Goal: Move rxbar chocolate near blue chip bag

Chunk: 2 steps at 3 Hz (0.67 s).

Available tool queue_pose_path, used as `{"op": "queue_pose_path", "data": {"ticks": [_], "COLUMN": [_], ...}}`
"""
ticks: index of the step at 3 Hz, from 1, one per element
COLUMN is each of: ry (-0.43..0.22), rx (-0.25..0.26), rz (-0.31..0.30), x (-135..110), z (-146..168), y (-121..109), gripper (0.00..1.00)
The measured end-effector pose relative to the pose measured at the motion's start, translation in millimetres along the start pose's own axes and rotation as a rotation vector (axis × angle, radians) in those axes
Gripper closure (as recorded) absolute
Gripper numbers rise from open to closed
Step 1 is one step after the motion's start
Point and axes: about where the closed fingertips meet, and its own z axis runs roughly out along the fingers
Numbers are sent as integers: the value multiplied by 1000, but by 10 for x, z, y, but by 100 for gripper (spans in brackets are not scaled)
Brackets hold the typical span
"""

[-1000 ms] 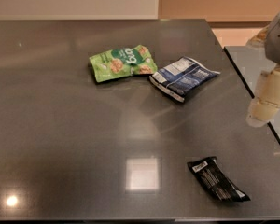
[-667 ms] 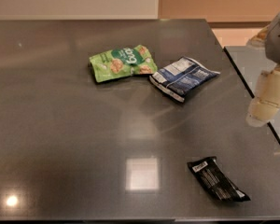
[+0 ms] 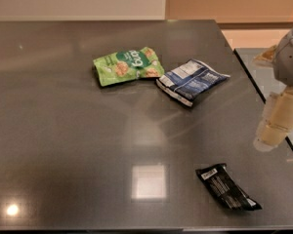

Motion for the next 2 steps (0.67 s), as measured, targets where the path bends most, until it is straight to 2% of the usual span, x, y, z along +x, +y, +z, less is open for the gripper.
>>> {"op": "queue_pose_path", "data": {"ticks": [2], "ry": [-106], "rx": [-82], "rz": [-78], "x": [29], "z": [285], "y": [509], "gripper": [0]}}
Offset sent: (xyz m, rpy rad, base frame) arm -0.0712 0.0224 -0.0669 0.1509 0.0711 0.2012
